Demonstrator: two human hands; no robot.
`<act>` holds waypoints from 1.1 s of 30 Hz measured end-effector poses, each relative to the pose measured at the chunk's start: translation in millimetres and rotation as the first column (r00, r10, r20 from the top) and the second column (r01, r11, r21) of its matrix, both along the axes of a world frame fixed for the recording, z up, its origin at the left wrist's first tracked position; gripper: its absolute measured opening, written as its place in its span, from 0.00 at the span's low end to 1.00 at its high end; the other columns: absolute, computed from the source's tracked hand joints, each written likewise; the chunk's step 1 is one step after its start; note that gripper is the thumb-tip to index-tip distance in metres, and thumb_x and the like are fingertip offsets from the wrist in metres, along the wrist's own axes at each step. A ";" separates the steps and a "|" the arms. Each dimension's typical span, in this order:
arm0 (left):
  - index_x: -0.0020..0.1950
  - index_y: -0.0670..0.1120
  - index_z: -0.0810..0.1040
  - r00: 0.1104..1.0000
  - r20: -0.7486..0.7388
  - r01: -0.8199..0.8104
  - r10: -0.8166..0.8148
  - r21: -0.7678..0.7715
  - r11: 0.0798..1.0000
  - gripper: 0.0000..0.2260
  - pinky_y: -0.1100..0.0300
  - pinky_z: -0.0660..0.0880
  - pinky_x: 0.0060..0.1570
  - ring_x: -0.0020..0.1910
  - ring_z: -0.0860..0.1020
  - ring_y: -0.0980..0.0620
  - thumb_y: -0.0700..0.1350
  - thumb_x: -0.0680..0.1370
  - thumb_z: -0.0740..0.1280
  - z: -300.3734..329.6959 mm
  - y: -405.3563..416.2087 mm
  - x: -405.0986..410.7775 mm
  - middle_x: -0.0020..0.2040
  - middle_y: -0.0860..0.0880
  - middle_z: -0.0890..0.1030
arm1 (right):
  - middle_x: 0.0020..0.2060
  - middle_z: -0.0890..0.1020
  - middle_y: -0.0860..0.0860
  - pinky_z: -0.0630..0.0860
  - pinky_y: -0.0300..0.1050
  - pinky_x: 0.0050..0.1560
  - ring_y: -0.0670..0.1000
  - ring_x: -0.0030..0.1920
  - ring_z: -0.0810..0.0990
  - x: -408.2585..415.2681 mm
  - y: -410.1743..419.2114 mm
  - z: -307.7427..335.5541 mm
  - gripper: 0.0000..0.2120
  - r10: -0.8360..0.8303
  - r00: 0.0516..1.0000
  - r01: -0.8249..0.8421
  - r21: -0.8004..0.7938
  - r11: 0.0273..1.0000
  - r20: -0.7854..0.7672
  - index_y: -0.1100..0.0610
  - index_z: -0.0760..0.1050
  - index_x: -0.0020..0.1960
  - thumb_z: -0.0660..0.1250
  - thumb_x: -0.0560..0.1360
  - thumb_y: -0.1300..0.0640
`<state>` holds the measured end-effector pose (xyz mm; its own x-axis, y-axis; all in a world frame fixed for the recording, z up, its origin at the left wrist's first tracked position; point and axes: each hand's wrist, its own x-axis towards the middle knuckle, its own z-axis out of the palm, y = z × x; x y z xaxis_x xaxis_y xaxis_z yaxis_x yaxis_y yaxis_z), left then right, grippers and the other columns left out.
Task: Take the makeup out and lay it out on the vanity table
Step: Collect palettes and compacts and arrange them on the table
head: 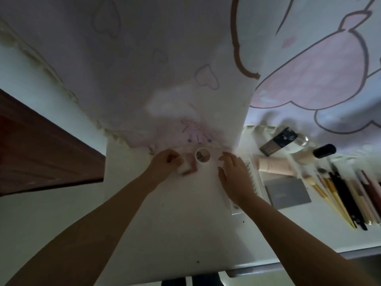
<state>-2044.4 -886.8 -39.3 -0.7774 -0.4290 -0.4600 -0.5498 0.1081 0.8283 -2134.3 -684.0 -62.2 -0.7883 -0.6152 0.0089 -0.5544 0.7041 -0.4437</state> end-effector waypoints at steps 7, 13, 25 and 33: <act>0.49 0.44 0.77 0.998 0.050 0.056 -0.048 -0.168 0.984 0.06 0.74 0.66 0.35 0.43 0.74 0.54 0.42 0.74 0.69 -4.8 56.4 15.4 0.42 0.50 0.78 | 0.59 0.78 0.60 0.60 0.61 0.67 0.62 0.62 0.76 5.2 23.3 -16.3 0.18 0.074 0.996 -0.069 0.101 0.992 -0.049 0.61 0.76 0.54 0.52 0.75 0.55; 0.48 0.43 0.74 0.983 0.048 0.176 -0.176 -0.505 0.845 0.08 0.54 0.71 0.45 0.50 0.75 0.45 0.47 0.77 0.64 -17.7 80.8 7.7 0.49 0.44 0.77 | 0.58 0.79 0.60 0.59 0.60 0.67 0.61 0.62 0.76 4.6 23.3 -25.1 0.17 0.078 0.994 -0.074 0.059 0.996 -0.081 0.62 0.77 0.54 0.53 0.75 0.57; 0.67 0.46 0.68 0.896 0.236 0.429 -0.375 -0.677 0.598 0.17 0.55 0.69 0.55 0.65 0.67 0.47 0.48 0.78 0.61 4.5 68.7 -5.9 0.64 0.47 0.70 | 0.62 0.76 0.61 0.65 0.61 0.67 0.62 0.63 0.75 -4.9 21.2 -9.6 0.17 0.176 0.982 -0.186 0.196 0.963 0.067 0.62 0.76 0.57 0.56 0.74 0.59; 0.60 0.45 0.74 0.823 0.067 0.402 -0.564 -0.769 0.496 0.13 0.54 0.69 0.51 0.56 0.74 0.45 0.50 0.79 0.61 82.6 59.8 -38.2 0.55 0.45 0.78 | 0.63 0.74 0.54 0.69 0.50 0.58 0.56 0.60 0.74 -5.7 38.1 69.4 0.18 0.058 0.996 -0.030 0.386 0.922 -0.062 0.54 0.69 0.66 0.52 0.81 0.50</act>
